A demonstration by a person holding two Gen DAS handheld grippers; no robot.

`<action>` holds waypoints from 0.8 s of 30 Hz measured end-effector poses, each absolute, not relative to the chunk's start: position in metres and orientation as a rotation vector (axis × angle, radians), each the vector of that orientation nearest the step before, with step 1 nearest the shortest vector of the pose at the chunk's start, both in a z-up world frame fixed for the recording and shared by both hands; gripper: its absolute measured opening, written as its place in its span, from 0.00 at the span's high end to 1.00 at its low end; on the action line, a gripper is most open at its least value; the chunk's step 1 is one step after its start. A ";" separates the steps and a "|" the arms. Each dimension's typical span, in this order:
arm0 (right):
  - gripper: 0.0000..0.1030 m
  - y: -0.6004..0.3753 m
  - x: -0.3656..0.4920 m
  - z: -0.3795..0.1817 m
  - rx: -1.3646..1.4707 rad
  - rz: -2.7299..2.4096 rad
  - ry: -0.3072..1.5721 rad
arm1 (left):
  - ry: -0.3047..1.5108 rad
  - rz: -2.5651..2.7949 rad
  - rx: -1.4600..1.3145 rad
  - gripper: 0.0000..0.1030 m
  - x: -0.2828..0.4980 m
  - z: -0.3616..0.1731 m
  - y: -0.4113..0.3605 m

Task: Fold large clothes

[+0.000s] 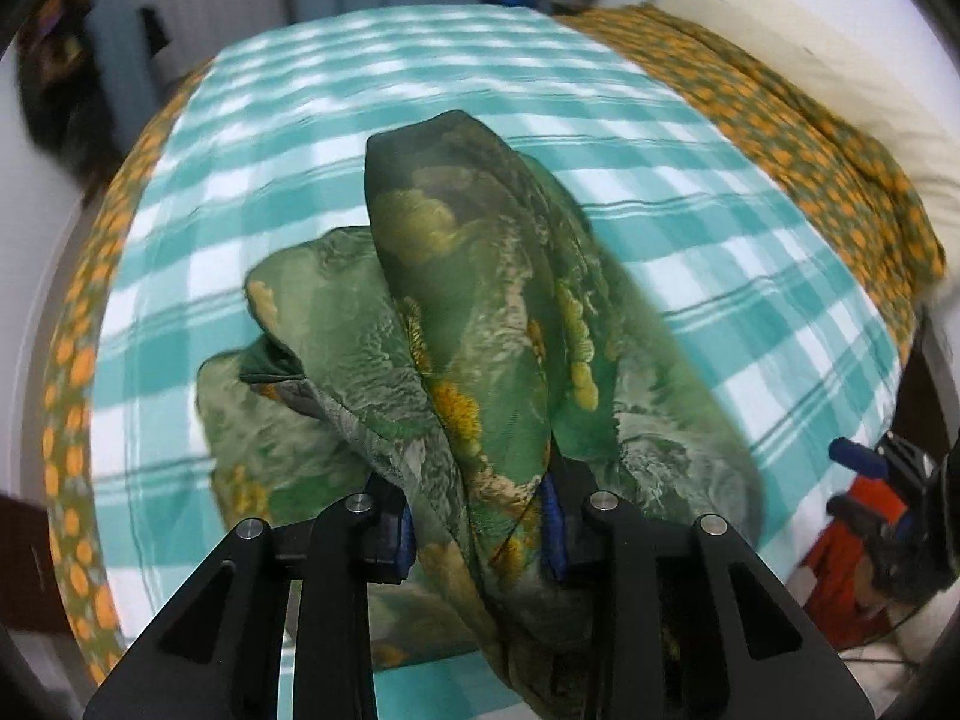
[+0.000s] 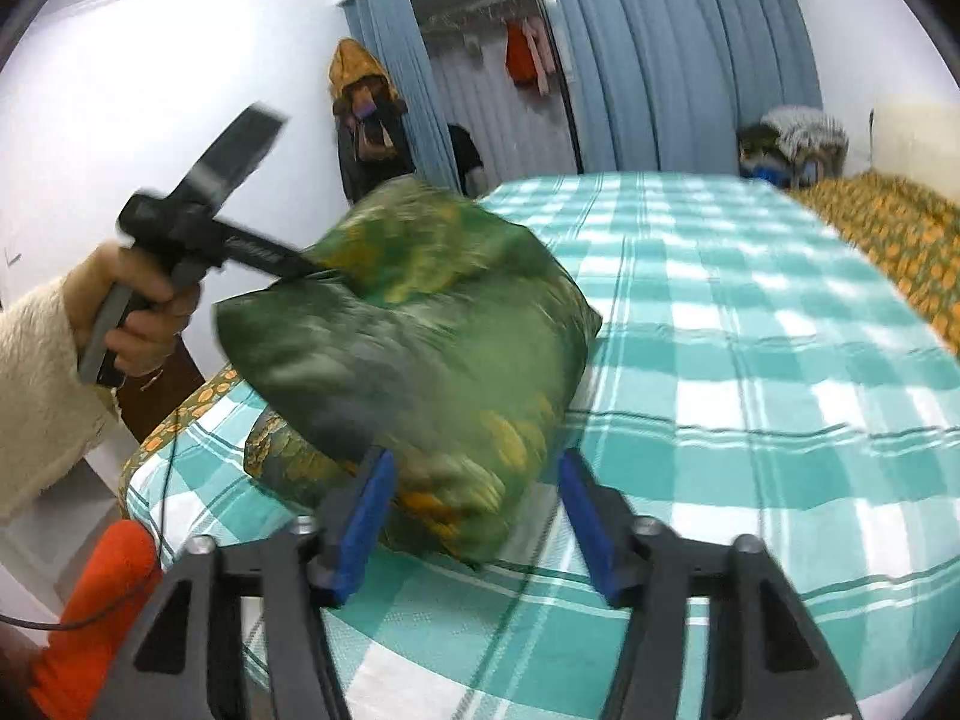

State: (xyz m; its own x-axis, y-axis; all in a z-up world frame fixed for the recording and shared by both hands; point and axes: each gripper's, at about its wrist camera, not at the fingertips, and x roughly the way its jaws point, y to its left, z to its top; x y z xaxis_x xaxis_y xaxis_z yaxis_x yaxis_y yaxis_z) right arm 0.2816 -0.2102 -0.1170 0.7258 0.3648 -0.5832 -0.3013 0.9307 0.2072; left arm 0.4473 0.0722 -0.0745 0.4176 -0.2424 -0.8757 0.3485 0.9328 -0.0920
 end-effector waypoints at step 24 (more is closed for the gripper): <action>0.65 -0.101 0.374 -0.209 0.033 0.446 1.037 | 1.160 -0.271 -0.258 0.56 0.447 -0.204 0.199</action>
